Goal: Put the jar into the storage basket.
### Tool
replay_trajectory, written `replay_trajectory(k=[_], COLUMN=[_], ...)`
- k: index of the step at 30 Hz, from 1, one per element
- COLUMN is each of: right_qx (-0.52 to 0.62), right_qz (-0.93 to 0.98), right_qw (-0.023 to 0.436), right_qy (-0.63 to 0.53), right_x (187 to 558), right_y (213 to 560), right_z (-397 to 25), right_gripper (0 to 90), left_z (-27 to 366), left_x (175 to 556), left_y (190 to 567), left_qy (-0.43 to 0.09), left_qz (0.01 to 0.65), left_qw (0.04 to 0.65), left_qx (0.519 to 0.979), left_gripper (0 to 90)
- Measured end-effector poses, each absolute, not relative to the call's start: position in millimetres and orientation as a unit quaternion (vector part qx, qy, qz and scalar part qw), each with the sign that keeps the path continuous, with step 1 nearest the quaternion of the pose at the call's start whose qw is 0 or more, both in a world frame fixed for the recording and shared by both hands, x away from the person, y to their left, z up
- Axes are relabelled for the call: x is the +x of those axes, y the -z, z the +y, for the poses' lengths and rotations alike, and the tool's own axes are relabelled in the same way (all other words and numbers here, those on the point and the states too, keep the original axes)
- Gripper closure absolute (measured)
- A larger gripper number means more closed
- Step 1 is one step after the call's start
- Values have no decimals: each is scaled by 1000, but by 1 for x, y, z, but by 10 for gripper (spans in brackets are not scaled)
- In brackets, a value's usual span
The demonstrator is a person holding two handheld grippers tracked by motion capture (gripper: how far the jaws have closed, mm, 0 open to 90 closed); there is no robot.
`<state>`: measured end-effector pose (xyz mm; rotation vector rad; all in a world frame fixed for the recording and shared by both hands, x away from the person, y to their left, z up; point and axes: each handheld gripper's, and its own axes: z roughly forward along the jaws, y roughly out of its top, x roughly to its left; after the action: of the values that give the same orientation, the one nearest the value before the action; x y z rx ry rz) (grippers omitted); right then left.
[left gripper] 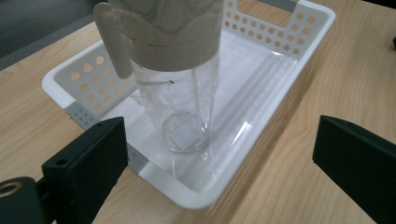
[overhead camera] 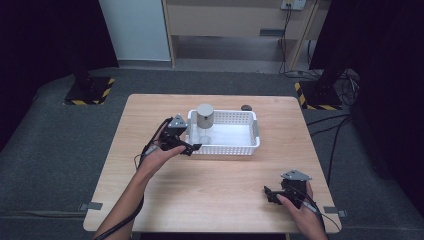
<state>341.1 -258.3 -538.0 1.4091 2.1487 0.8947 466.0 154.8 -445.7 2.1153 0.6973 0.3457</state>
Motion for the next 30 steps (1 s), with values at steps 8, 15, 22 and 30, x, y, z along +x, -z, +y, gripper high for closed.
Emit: replay_trajectory(k=[8, 15, 22, 30], right_qx=[507, 507, 507, 507], right_qz=[772, 772, 772, 772], right_qw=[209, 209, 209, 209], right_qy=[-322, -321, -322, -322], right_x=[341, 341, 341, 341], right_y=[538, 538, 538, 538], right_z=[-258, -258, -258, -258], right_gripper=[4, 4, 4, 4], left_z=[169, 183, 200, 207], left_x=[440, 426, 412, 397], left_y=[448, 455, 464, 475], left_qy=[-139, -138, -140, -134], left_qz=[294, 311, 323, 326], left_qw=[434, 428, 423, 422], left_qx=[840, 838, 835, 835], left_gripper=[12, 14, 14, 12])
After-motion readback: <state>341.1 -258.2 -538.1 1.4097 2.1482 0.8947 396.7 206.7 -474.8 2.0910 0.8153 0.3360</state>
